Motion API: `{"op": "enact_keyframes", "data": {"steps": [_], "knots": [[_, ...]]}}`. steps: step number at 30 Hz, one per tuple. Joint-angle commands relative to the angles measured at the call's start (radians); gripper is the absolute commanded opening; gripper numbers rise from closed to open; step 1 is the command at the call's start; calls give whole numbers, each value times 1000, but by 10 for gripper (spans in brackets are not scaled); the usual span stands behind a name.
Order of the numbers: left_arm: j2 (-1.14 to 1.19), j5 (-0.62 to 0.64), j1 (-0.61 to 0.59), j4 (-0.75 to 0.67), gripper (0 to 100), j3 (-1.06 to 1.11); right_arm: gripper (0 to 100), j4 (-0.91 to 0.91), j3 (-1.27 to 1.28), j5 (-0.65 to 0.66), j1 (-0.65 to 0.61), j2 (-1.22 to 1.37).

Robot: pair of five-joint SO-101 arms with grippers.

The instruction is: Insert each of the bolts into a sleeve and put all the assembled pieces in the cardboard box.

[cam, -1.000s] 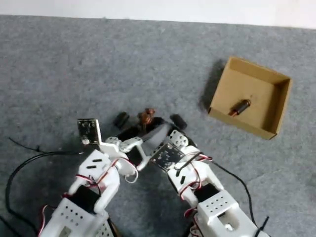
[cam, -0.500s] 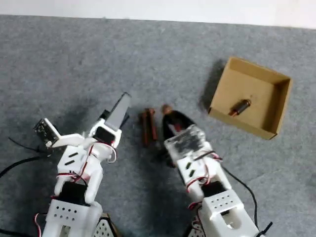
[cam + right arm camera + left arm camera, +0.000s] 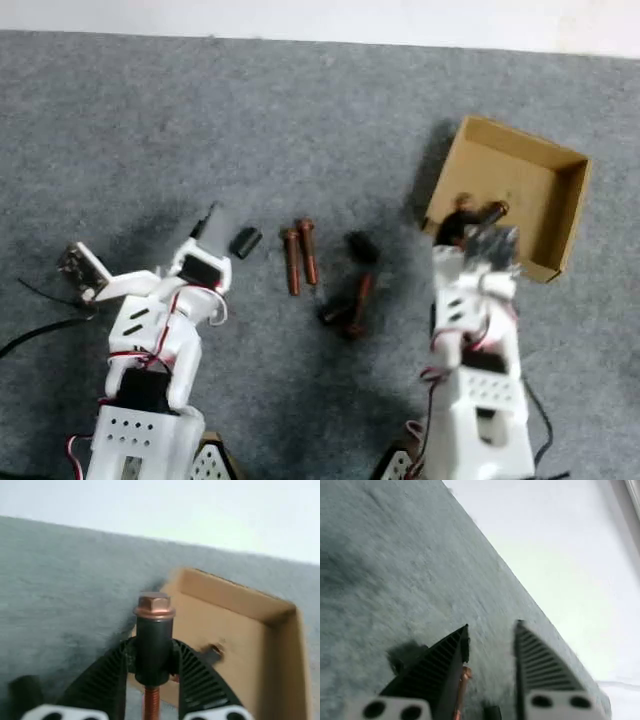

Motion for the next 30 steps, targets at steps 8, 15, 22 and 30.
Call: {"op": "enact_keyframes", "data": {"steps": [8,15,22,30], "knots": [[-13,6,-33,-176,6,28,5,217,-733,-11,58,647],[-13,6,-35,-227,6,50,9,456,-1129,-6,90,1049],[-13,6,-35,-227,6,50,125,664,-1325,-9,82,1184],[-13,6,-35,-227,6,50,216,823,-1342,-11,71,1118]]}}
